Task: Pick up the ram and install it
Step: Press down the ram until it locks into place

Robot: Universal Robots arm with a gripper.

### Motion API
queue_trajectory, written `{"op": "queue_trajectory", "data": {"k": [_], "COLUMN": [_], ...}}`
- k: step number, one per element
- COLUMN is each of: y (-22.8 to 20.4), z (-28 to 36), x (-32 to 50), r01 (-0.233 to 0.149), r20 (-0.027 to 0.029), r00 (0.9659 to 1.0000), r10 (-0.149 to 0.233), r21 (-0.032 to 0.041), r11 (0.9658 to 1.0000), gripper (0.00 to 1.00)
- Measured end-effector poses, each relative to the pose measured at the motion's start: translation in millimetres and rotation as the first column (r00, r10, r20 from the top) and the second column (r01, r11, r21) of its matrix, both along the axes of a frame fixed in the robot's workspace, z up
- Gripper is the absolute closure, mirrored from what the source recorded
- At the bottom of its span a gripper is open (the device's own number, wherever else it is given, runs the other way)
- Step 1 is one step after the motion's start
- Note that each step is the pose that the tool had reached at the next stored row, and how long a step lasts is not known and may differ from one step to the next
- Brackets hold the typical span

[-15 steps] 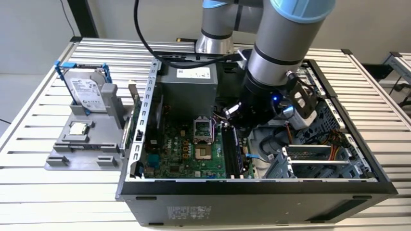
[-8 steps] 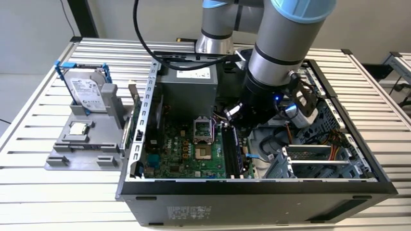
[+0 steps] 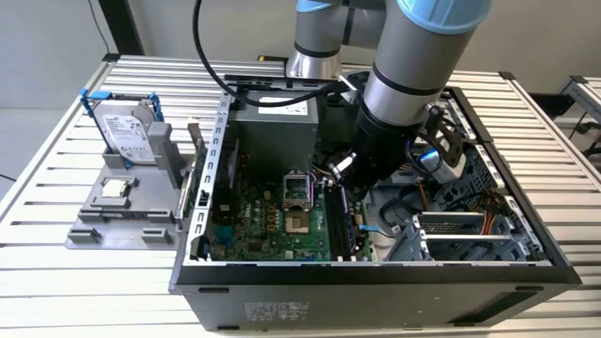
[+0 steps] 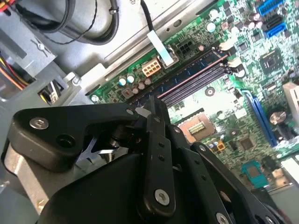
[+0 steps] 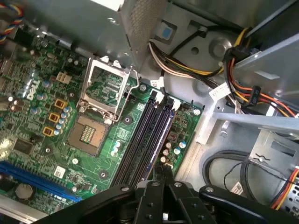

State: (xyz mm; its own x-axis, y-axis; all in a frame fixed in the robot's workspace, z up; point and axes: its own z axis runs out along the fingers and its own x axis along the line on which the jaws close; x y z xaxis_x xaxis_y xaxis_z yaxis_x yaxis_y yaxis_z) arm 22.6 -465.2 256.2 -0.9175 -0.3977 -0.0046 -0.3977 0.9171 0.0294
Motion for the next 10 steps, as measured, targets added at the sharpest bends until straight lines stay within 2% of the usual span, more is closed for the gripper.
{"op": "queue_trajectory", "data": {"k": [5, 10], "y": [0.0, 0.0], "z": [0.0, 0.0], "x": [0.0, 0.0], "r01": [-0.067, -0.131], "r20": [0.0, 0.0], "r00": [0.9978, 0.9914], "r10": [0.067, 0.131], "r21": [0.0, 0.0], "r11": [0.9978, 0.9914], "gripper": [1.0, 1.0]}}
